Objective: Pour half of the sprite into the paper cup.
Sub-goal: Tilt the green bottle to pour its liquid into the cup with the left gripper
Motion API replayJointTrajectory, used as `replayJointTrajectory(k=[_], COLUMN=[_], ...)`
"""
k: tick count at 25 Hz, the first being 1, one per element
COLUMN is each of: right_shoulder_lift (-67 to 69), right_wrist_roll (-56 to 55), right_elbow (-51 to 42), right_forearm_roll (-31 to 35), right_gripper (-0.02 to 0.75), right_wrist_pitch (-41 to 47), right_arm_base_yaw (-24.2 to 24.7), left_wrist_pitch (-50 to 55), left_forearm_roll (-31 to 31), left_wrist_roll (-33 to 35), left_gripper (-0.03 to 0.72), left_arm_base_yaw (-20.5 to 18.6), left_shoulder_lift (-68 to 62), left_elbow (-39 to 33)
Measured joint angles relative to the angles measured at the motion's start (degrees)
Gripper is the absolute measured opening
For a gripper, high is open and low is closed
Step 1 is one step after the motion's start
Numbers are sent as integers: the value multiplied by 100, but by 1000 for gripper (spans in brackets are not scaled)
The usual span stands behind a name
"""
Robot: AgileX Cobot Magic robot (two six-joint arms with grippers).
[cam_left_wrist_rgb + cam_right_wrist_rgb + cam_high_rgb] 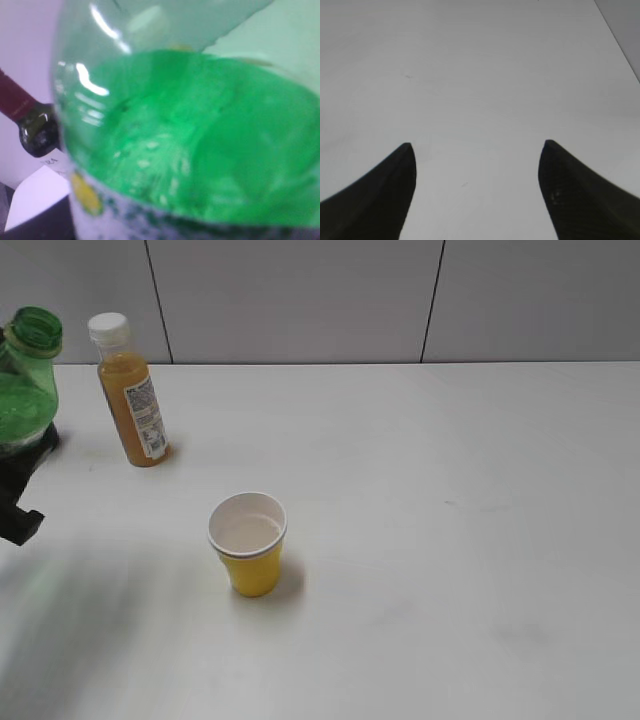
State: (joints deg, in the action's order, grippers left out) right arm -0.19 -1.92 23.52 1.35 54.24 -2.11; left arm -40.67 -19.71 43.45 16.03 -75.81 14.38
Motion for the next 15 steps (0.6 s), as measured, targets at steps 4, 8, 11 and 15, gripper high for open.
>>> replayJointTrajectory(k=[4, 8, 11, 15], right_shoulder_lift=[0, 0, 0, 0], right_wrist_roll=[0, 0, 0, 0], right_elbow=[0, 0, 0, 0], right_forearm_roll=[0, 0, 0, 0], right_gripper=[573, 573, 573, 573], right_wrist_pitch=[0, 0, 0, 0], right_arm_base_yaw=[0, 0, 0, 0], left_wrist_pitch=[-11, -23, -254, -536], left_forearm_roll=[-259, -906, -1425, -1668], left_wrist_roll=[559, 1285, 1995, 2440], left_gripper=[449, 449, 449, 449], left_arm_base_yaw=[220, 548, 825, 1073], left_shoulder_lift=[-149, -260, -387, -630], left_elbow=[111, 151, 222, 228])
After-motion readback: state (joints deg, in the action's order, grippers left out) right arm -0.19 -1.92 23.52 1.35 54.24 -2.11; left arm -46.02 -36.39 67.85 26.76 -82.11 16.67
